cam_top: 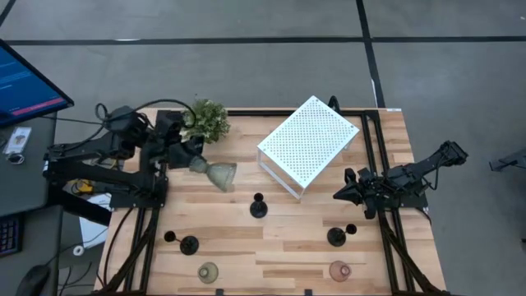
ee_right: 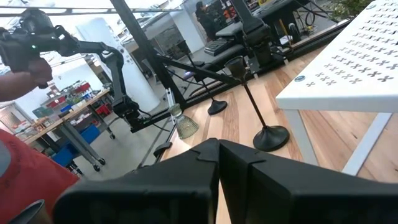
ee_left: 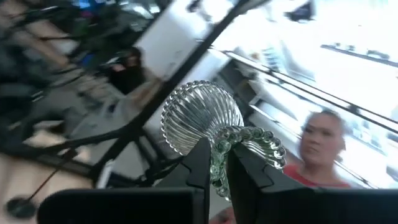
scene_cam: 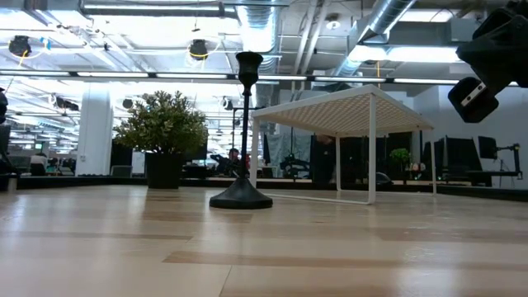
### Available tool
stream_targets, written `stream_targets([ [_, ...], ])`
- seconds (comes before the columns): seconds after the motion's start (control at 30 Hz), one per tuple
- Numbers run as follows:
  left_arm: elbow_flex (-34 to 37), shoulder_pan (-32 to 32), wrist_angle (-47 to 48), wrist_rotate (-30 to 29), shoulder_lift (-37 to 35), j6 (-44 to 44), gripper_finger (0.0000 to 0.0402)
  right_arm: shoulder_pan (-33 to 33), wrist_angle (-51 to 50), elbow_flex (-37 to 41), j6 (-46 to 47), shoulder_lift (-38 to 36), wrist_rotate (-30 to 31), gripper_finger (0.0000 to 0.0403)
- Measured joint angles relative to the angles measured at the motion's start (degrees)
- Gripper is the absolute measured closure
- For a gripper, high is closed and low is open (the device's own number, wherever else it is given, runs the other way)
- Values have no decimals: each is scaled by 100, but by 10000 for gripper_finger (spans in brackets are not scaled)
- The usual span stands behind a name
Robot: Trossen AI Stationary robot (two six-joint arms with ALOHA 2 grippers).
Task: Pick & Place candle stick holders
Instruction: Put the top green glass candle holder on the shelf
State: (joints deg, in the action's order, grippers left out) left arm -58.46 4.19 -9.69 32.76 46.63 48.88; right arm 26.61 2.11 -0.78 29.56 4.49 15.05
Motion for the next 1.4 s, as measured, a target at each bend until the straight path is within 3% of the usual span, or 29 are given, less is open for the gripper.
stream_targets([
  [0.2, -4, -2, -1049, 441, -4, 251, 372, 0, 0, 0, 0, -1, 0, 401],
  [0.5, -10, -202, -2221, 507, -7, 289, 372, 0, 0, 0, 0, 0, 0, 401],
  [0.97, -11, -190, -2215, 738, 159, 392, 372, 0, 0, 0, 2, 0, 0, 401],
  [1.23, -11, 526, -925, 619, 630, -40, 372, 0, 2, 0, 0, -2, 0, 401],
  [1.4, -81, 1127, -799, 584, 1303, -62, 372, 0, 1, 1, 2, -1, 0, 401],
])
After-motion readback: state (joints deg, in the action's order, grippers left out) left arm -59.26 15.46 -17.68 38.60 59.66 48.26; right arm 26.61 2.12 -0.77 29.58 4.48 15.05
